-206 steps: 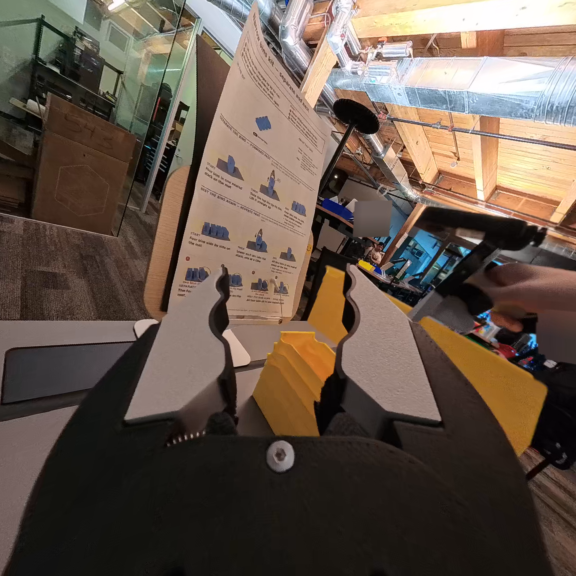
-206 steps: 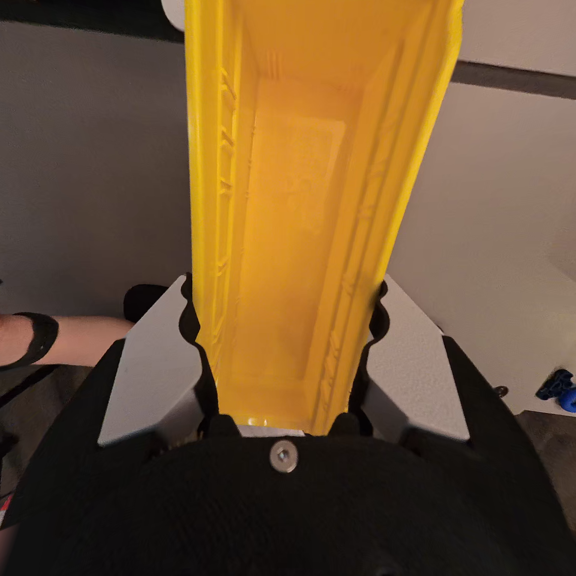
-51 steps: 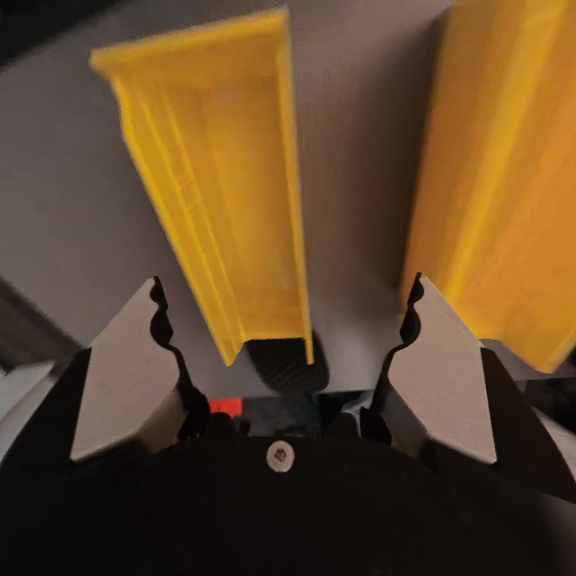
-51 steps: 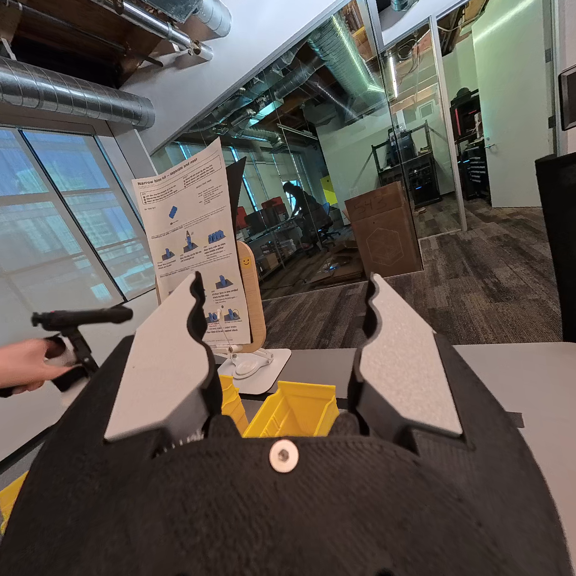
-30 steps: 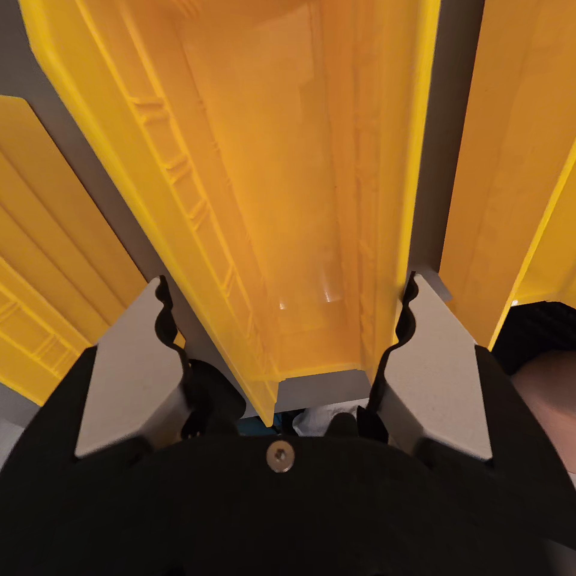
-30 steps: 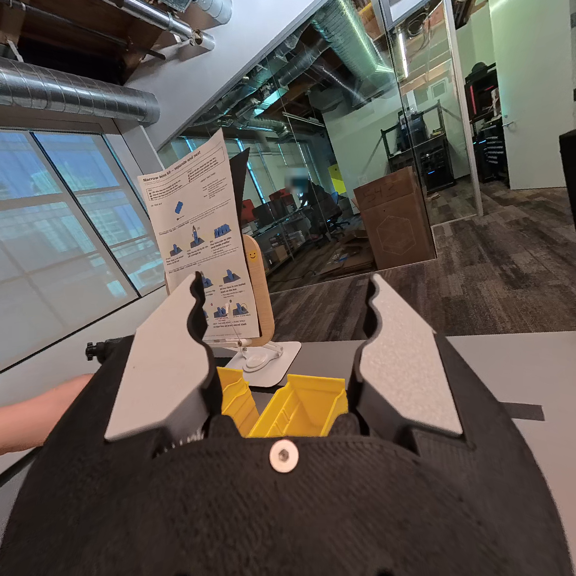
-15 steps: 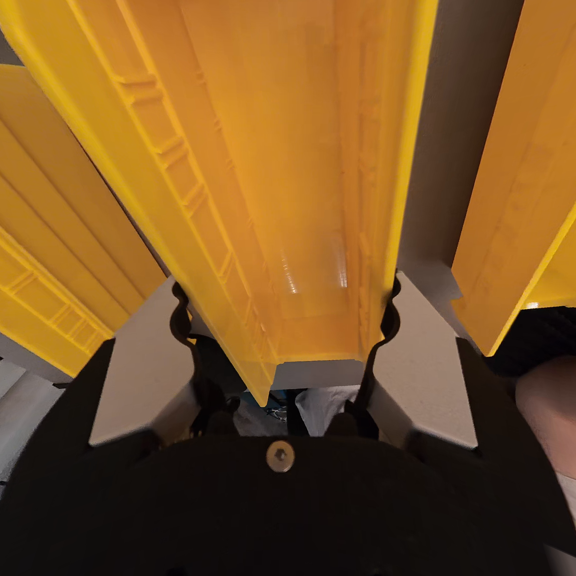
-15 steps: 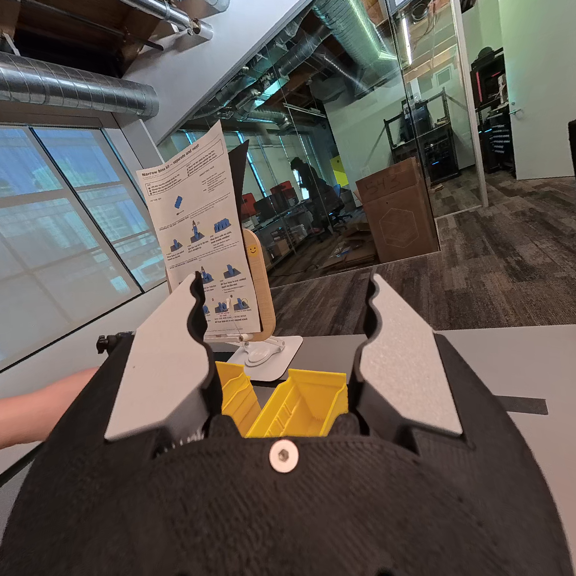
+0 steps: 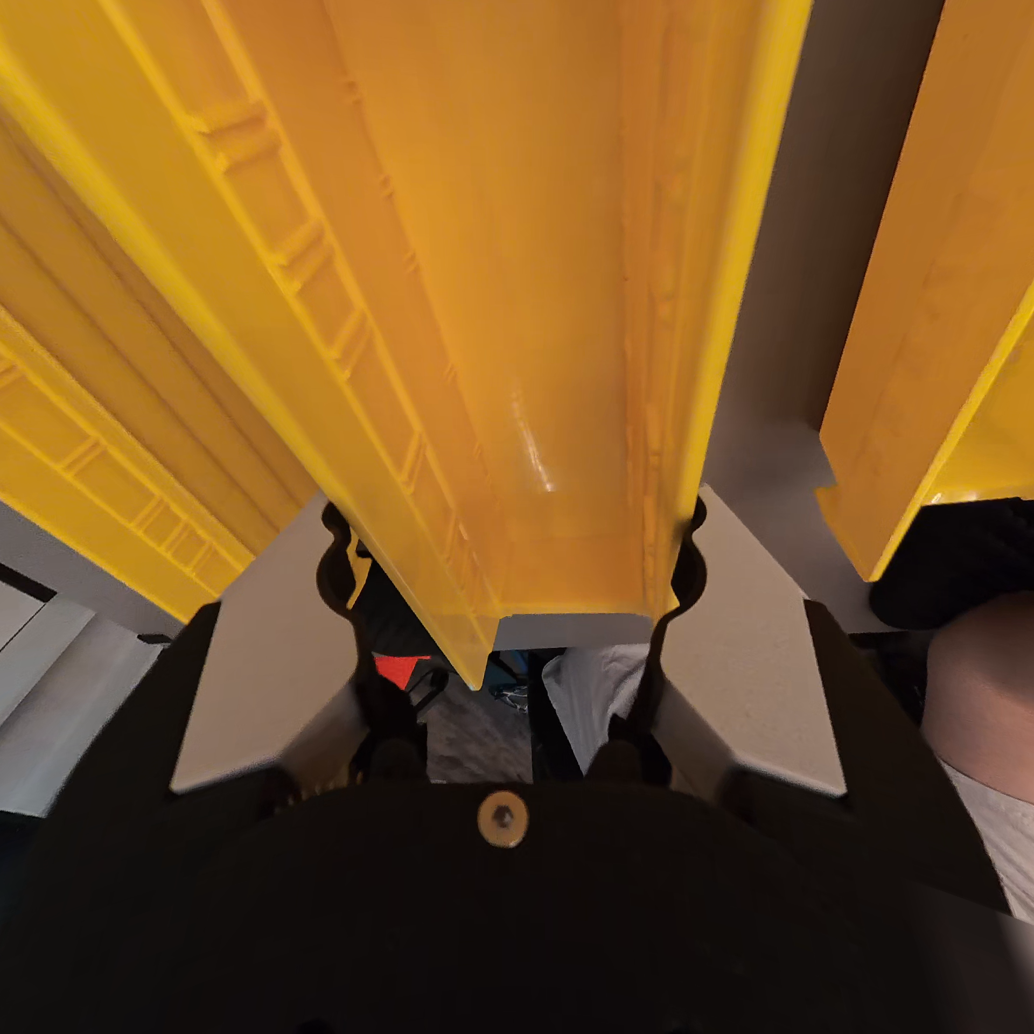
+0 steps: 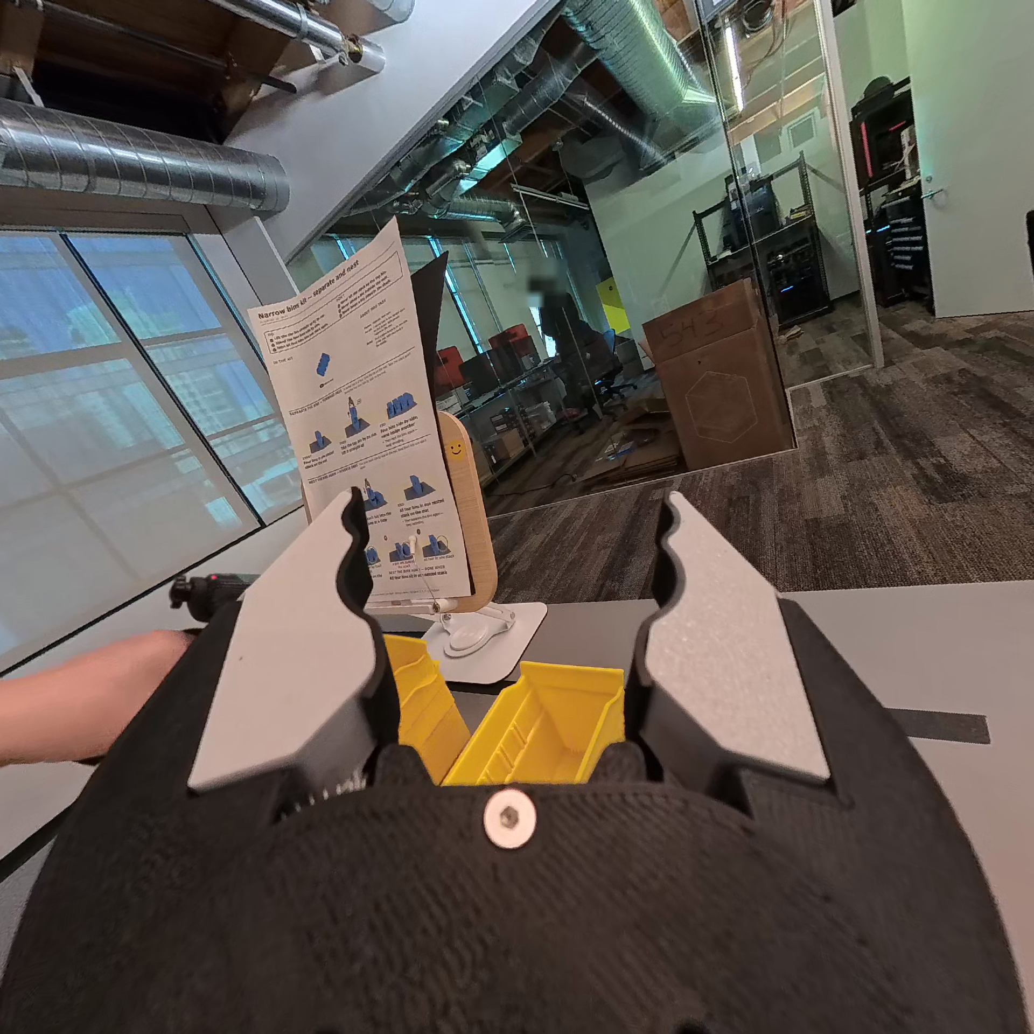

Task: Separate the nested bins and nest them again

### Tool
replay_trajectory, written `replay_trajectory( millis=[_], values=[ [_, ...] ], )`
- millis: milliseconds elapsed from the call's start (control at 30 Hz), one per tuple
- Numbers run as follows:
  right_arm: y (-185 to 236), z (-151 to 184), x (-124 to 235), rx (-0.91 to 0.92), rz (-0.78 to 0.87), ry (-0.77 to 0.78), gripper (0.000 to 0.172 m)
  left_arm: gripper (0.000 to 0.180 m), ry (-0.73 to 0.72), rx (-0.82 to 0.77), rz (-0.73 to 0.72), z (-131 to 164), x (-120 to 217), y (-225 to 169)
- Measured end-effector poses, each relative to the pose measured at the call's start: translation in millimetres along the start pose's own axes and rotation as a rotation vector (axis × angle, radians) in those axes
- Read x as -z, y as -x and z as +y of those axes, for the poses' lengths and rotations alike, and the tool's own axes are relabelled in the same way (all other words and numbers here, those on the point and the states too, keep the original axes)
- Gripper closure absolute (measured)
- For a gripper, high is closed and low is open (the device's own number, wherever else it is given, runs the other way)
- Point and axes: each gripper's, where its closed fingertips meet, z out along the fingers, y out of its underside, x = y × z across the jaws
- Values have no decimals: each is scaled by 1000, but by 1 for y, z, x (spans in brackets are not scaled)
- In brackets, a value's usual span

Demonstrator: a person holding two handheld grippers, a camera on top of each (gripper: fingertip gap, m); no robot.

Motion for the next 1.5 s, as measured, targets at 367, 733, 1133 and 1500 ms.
replay_trajectory(
  millis=[367, 733, 1133, 1500],
  values=[
    [-2, 0, 0, -6, -2, 2, 70, 63, 25, -9, -23, 7, 5, 4],
    [-4, 5, -3, -1, 8, 16, 70, 63, 6, -38, -37, 15, 45, 14],
    [0, 10, -7, 38, 22, 42, 70, 62, -110, -42, -24, 71, 139, 122],
    [19, 22, -15, 143, 32, 103, 70, 63, -129, 144, -90, 110, 85, 291]
  ],
)
